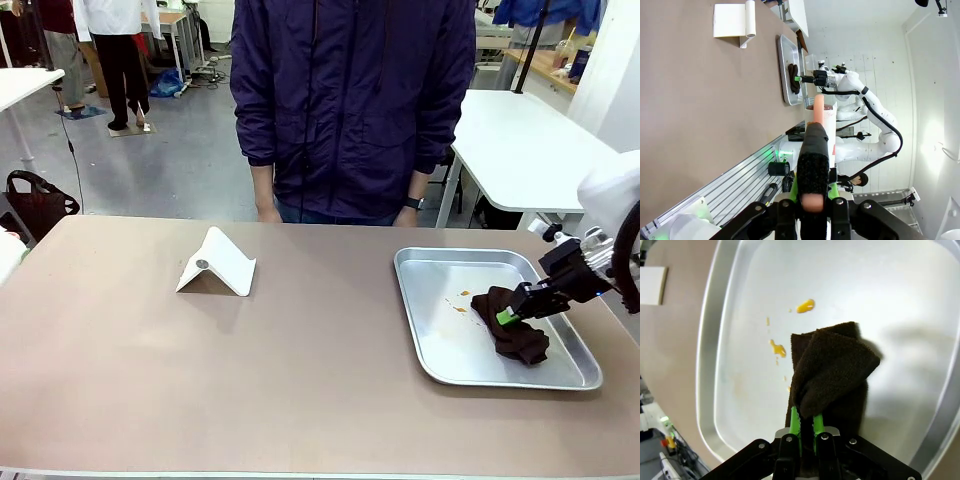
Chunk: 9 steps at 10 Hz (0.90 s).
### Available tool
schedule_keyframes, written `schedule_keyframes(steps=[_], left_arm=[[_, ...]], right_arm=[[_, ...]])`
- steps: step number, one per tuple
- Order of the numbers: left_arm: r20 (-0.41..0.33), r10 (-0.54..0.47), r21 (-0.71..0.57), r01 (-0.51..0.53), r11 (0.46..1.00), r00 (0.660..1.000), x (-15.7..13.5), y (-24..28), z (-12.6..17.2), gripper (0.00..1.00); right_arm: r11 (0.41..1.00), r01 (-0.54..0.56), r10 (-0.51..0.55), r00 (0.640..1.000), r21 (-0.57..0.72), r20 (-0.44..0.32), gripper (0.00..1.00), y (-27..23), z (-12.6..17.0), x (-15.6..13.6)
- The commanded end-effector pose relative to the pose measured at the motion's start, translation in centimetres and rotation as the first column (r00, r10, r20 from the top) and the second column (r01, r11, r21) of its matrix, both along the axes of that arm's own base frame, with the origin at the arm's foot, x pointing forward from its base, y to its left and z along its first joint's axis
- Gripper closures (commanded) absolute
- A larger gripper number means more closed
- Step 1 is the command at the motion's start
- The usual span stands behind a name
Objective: Clean the surface of the table.
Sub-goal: Clean the area not pointed to by the person.
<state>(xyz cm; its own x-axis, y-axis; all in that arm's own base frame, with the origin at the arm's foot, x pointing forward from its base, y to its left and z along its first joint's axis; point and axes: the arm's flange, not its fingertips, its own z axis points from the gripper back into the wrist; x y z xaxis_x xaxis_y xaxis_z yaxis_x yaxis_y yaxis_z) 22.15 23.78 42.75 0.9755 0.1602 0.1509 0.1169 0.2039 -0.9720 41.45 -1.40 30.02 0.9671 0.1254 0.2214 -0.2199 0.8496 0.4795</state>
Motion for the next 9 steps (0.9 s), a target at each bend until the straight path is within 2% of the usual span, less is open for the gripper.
schedule_keyframes(steps=[1,4,6,7,9], left_arm=[[-0.005,0.009,-0.006,-0.009,1.000,1.000,-0.2,-0.3,0.2,0.78],[-0.005,0.009,-0.006,-0.009,1.000,1.000,-0.2,-0.3,0.2,0.78],[-0.005,0.009,-0.006,-0.009,1.000,1.000,-0.2,-0.3,0.2,0.78],[-0.005,0.009,-0.006,-0.009,1.000,1.000,-0.2,-0.3,0.2,0.78],[-0.005,0.009,-0.006,-0.009,1.000,1.000,-0.2,-0.3,0.2,0.78]], right_arm=[[0.997,-0.050,0.048,0.998,0.058,0.034,0.89,2.0,-0.2,0.9],[0.987,-0.142,0.140,0.990,0.071,0.029,0.89,4.4,-0.3,1.1],[0.970,-0.233,0.233,0.972,0.072,0.016,0.89,6.8,-0.6,0.9],[0.948,-0.307,0.308,0.952,0.082,0.004,0.89,8.6,-0.7,0.5],[0.930,-0.360,0.361,0.933,0.067,0.002,0.89,10.3,-0.8,0.3]])
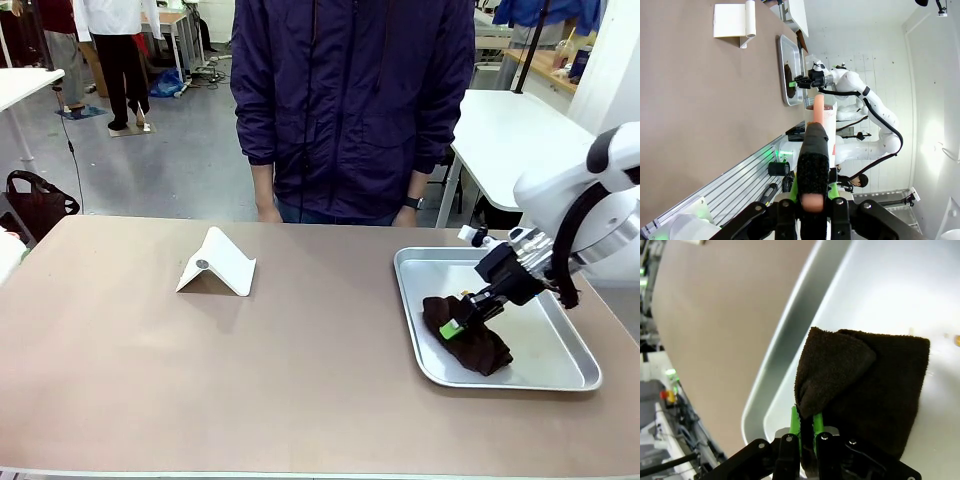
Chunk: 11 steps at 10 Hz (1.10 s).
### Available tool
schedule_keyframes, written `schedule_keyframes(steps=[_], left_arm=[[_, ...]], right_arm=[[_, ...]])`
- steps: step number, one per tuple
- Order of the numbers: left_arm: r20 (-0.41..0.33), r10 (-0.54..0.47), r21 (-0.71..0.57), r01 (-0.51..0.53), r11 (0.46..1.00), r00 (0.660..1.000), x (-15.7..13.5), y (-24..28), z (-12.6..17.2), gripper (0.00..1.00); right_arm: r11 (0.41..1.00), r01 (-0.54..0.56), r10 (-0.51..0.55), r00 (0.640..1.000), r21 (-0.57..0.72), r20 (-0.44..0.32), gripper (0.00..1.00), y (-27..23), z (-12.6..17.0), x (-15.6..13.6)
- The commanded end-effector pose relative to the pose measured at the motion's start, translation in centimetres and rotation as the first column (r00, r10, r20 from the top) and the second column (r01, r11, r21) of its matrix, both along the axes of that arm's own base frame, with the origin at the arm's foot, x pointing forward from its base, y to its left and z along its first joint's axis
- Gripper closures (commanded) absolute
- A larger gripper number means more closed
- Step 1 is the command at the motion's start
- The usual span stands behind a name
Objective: Clean the surface of the table.
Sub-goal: Clean the area not pointed to by the person.
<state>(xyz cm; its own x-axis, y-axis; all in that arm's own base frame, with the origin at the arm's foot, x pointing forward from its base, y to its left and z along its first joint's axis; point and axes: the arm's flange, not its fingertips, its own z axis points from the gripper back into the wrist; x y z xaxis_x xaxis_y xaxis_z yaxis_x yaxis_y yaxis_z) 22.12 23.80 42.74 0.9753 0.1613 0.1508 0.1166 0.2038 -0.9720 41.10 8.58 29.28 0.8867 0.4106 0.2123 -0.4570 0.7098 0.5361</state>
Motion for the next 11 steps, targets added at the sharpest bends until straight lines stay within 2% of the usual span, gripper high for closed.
schedule_keyframes(steps=[1,3,7,11], left_arm=[[-0.005,0.008,-0.005,-0.008,1.000,1.000,-0.2,-0.4,0.2,0.78],[-0.005,0.008,-0.005,-0.008,1.000,1.000,-0.2,-0.4,0.2,0.78],[-0.005,0.008,-0.005,-0.008,1.000,1.000,-0.2,-0.4,0.2,0.78],[-0.005,0.008,-0.005,-0.008,1.000,1.000,-0.2,-0.4,0.2,0.78]], right_arm=[[0.996,-0.084,0.083,0.996,0.030,0.012,0.89,1.0,0.1,0.4],[0.996,-0.082,0.082,0.996,0.020,0.018,0.89,1.1,0.1,0.5],[0.996,0.047,-0.044,0.998,-0.070,0.035,0.89,-2.0,0.3,1.7],[0.981,0.192,-0.192,0.981,-0.036,0.027,0.89,-7.7,1.4,2.3]])
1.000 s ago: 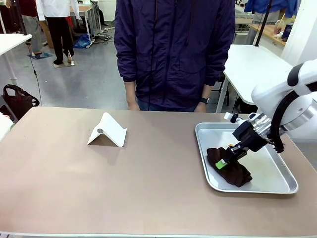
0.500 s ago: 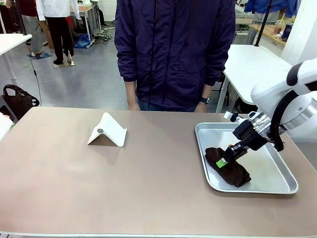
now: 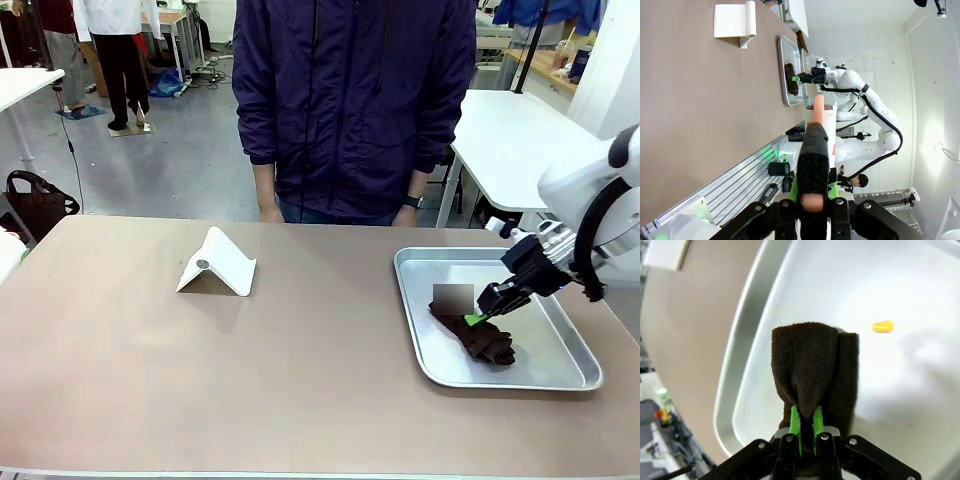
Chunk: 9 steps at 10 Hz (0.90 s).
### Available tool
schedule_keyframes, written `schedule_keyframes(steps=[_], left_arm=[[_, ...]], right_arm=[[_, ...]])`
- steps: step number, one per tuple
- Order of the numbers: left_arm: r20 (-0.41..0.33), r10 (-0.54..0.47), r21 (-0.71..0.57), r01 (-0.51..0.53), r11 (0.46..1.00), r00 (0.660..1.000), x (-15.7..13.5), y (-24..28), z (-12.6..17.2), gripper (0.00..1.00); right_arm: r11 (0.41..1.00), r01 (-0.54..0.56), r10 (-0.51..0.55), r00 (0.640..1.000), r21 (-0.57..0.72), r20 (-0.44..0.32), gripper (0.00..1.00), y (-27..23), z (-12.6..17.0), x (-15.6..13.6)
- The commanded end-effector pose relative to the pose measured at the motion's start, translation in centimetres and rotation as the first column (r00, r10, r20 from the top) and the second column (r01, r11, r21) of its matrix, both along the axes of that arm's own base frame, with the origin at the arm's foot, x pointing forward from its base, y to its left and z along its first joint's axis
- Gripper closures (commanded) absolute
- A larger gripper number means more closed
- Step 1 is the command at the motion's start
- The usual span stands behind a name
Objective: Clean the surface of the table.
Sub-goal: Clean the area not pointed to by the person.
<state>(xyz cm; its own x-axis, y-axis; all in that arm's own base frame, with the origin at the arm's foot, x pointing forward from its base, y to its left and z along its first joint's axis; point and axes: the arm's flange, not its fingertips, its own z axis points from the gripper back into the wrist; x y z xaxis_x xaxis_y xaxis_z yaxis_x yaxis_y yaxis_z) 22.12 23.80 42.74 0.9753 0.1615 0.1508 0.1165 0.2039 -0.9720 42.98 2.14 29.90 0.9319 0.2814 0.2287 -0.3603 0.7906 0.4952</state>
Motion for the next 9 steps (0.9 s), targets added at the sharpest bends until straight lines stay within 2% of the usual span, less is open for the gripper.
schedule_keyframes(steps=[1,3,5,7,9], left_arm=[[-0.005,0.008,-0.005,-0.008,1.000,1.000,-0.2,-0.4,0.2,0.78],[-0.005,0.008,-0.005,-0.008,1.000,1.000,-0.2,-0.4,0.2,0.78],[-0.005,0.008,-0.005,-0.008,1.000,1.000,-0.2,-0.4,0.2,0.78],[-0.005,0.008,-0.005,-0.008,1.000,1.000,-0.2,-0.4,0.2,0.78],[-0.005,0.008,-0.005,-0.008,1.000,1.000,-0.2,-0.4,0.2,0.78]], right_arm=[[0.997,0.047,-0.046,0.998,0.057,-0.032,0.89,-3.0,1.3,0.5],[0.977,0.062,-0.050,0.997,0.205,-0.061,0.89,-6.4,2.5,0.2],[0.927,0.123,-0.109,0.992,0.353,-0.057,0.89,-9.8,3.6,-0.2],[0.825,0.181,-0.169,0.983,0.536,-0.071,0.89,-12.3,4.6,-0.8],[0.705,0.267,-0.240,0.962,0.657,-0.133,0.89,-14.8,5.8,-2.0]])
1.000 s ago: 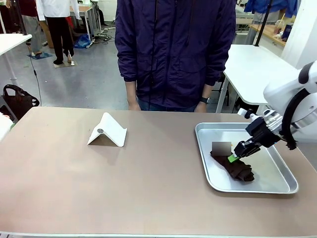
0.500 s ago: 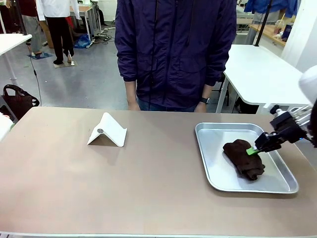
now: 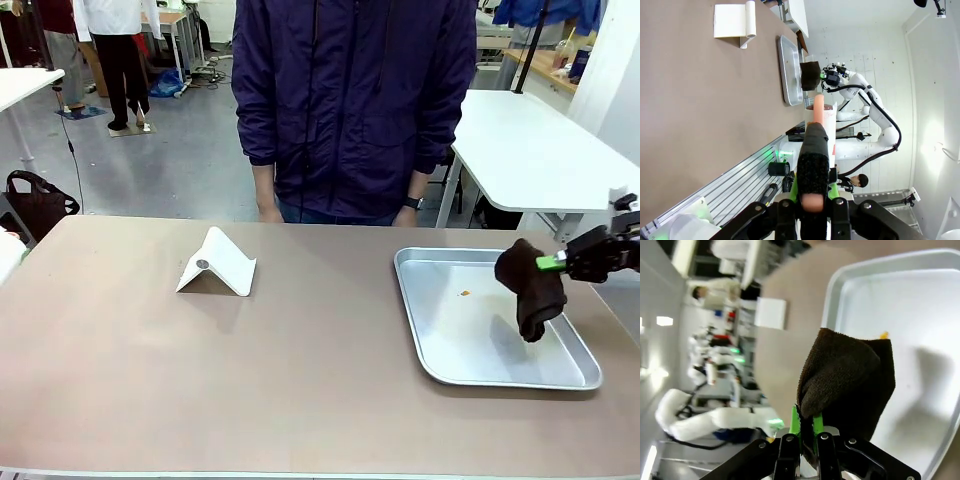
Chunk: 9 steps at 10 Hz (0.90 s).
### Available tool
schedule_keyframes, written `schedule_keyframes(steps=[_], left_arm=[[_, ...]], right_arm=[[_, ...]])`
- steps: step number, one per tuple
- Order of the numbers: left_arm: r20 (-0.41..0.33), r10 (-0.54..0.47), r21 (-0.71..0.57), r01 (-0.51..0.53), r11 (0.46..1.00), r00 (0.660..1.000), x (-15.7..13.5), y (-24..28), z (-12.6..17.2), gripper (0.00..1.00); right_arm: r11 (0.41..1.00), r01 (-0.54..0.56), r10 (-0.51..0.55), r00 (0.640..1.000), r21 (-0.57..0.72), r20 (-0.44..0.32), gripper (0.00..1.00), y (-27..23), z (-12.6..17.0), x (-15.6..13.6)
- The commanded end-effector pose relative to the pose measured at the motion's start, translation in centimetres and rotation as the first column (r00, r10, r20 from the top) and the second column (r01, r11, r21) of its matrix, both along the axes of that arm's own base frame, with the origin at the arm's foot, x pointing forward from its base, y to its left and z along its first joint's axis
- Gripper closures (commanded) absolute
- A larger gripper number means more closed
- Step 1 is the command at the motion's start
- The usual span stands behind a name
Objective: Clean the surface of the table.
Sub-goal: Clean the area not pointed to by the person.
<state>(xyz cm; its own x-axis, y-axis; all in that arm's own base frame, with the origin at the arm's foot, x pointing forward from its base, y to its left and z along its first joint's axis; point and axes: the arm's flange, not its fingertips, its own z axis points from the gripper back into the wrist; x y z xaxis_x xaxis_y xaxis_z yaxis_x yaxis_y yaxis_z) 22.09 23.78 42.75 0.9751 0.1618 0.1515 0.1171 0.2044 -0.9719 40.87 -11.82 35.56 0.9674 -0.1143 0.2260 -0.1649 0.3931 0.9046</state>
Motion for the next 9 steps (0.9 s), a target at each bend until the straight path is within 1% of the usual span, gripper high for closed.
schedule_keyframes(steps=[1,2,3,4,5,6,7,8,9], left_arm=[[-0.006,0.008,-0.006,-0.008,1.000,1.000,-0.2,-0.3,0.2,0.78],[-0.006,0.008,-0.006,-0.008,1.000,1.000,-0.2,-0.3,0.2,0.78],[-0.006,0.008,-0.006,-0.008,1.000,1.000,-0.2,-0.3,0.2,0.78],[-0.006,0.008,-0.006,-0.008,1.000,1.000,-0.2,-0.3,0.2,0.78],[-0.006,0.008,-0.006,-0.008,1.000,1.000,-0.2,-0.3,0.2,0.78],[-0.006,0.008,-0.006,-0.008,1.000,1.000,-0.2,-0.3,0.2,0.78],[-0.006,0.008,-0.006,-0.008,1.000,1.000,-0.2,-0.3,0.2,0.78],[-0.006,0.008,-0.006,-0.008,1.000,1.000,-0.2,-0.3,0.2,0.78],[-0.006,0.008,-0.006,-0.008,1.000,1.000,-0.2,-0.3,0.2,0.78]], right_arm=[[0.988,0.057,-0.060,0.998,0.145,0.019,0.89,-1.9,0.9,-0.9],[0.980,0.050,-0.058,0.998,0.193,0.039,0.89,-2.7,1.8,-2.4],[0.979,0.040,-0.045,0.999,0.199,0.021,0.89,-3.2,2.6,-4.2],[0.981,0.033,-0.030,0.999,0.189,-0.017,0.89,-3.4,3.4,-6.1],[0.981,-0.008,0.016,0.999,0.196,-0.035,0.89,-3.7,4.3,-8.4],[0.977,-0.029,0.030,1.000,0.213,-0.001,0.89,-4.1,5.1,-10.8],[0.972,-0.020,0.010,0.999,0.234,0.042,0.89,-4.5,5.4,-12.8],[0.965,-0.012,-0.008,0.997,0.261,0.075,0.89,-4.6,5.5,-14.1],[0.978,-0.029,0.026,1.000,0.208,0.017,0.89,-4.2,4.2,-10.6]])
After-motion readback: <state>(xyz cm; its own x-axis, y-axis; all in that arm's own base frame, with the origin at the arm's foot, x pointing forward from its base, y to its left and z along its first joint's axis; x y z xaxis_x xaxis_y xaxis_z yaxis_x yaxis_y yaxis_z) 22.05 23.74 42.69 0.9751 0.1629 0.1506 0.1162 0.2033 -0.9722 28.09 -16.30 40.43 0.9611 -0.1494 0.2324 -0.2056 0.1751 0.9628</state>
